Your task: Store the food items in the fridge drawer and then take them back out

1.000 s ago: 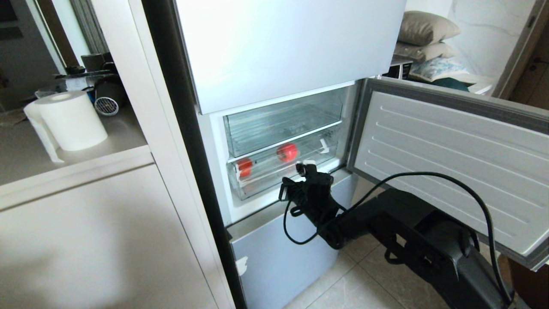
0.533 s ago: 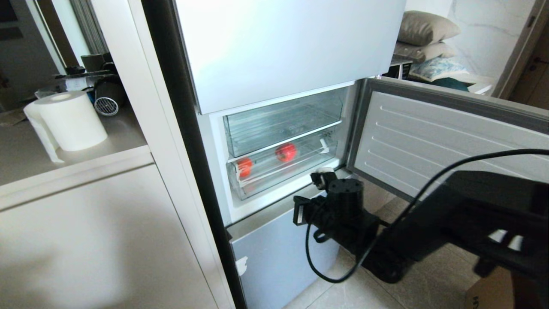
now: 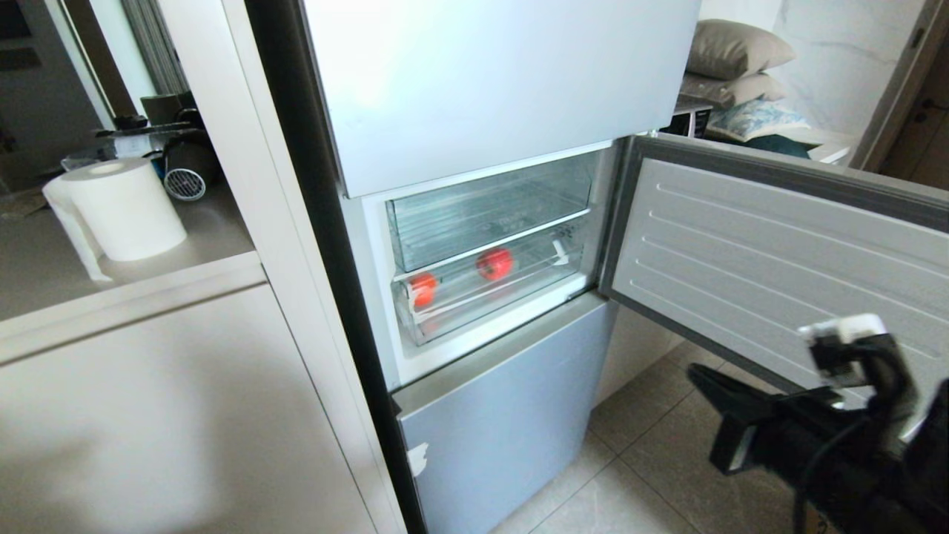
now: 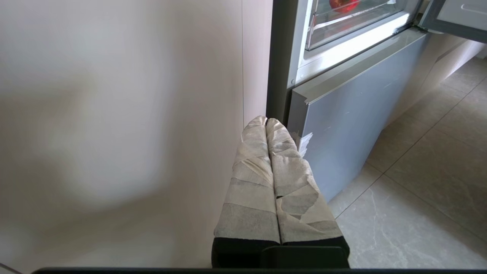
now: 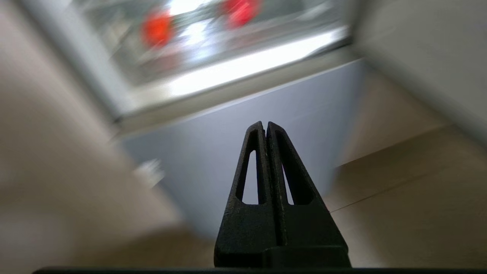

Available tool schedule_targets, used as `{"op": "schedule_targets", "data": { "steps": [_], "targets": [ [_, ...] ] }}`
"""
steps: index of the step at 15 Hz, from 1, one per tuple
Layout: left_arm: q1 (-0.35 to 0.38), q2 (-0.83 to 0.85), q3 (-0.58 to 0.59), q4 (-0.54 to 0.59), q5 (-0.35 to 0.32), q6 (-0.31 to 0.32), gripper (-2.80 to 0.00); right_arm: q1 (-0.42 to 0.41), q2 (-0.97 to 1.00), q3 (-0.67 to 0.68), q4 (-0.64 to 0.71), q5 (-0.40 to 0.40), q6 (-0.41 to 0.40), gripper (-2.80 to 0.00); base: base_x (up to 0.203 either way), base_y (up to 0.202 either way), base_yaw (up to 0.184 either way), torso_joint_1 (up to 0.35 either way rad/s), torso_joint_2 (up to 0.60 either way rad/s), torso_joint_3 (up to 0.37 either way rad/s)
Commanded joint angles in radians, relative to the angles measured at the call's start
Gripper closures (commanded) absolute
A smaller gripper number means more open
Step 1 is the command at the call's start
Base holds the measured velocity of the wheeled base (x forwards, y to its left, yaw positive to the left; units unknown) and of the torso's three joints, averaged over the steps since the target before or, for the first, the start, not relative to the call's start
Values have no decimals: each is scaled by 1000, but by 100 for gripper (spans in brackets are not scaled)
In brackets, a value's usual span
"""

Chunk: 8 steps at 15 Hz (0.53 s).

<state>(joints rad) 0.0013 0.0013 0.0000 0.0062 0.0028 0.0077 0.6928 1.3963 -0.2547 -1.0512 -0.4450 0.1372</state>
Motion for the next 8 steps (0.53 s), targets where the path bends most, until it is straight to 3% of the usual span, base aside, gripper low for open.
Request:
{"op": "schedule_targets", "data": {
  "steps": [1,3,5,8],
  "targets": [
    [0,0,0,0,0,0,0,-77,-301,62,36,-149,-26,0,0,0,0,0,0,0],
    [0,0,0,0,0,0,0,-214,-478,106,154,-190,-40,0,0,0,0,0,0,0],
    [0,0,0,0,0,0,0,-388,-664,171,295,-176,-69,0,0,0,0,0,0,0],
    [0,0,0,0,0,0,0,-626,-952,227,583,-17,-117,0,0,0,0,0,0,0]
  ]
}}
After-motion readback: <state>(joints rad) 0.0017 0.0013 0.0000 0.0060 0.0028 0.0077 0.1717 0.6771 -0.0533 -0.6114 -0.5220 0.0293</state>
